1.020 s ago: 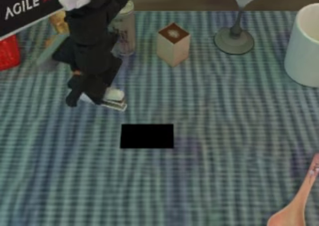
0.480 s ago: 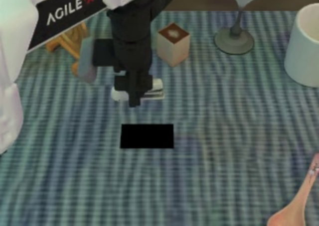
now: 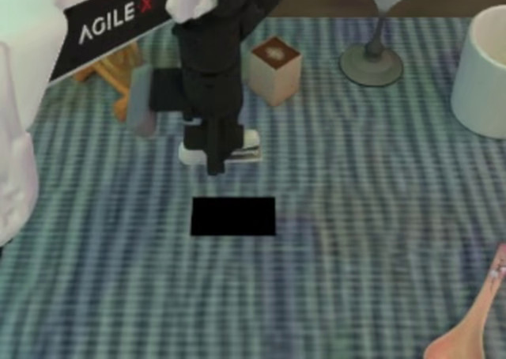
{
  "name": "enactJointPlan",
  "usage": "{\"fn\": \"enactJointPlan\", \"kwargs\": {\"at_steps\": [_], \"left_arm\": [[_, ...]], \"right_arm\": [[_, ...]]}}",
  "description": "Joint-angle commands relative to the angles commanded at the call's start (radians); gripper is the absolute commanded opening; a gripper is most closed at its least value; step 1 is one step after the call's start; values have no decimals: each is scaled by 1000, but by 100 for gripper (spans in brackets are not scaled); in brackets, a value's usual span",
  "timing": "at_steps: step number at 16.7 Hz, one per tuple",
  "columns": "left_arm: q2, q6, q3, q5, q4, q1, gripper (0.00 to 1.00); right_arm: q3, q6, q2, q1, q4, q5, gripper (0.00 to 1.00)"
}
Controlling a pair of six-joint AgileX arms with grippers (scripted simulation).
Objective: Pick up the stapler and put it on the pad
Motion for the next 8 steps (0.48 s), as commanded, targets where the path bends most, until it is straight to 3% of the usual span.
{"fn": "enactJointPlan", "kwargs": {"at_steps": [8], "left_arm": [[64,-5,-236,1,302,-7,0]], "right_arm": [[0,0,0,0,0,0,100]]}}
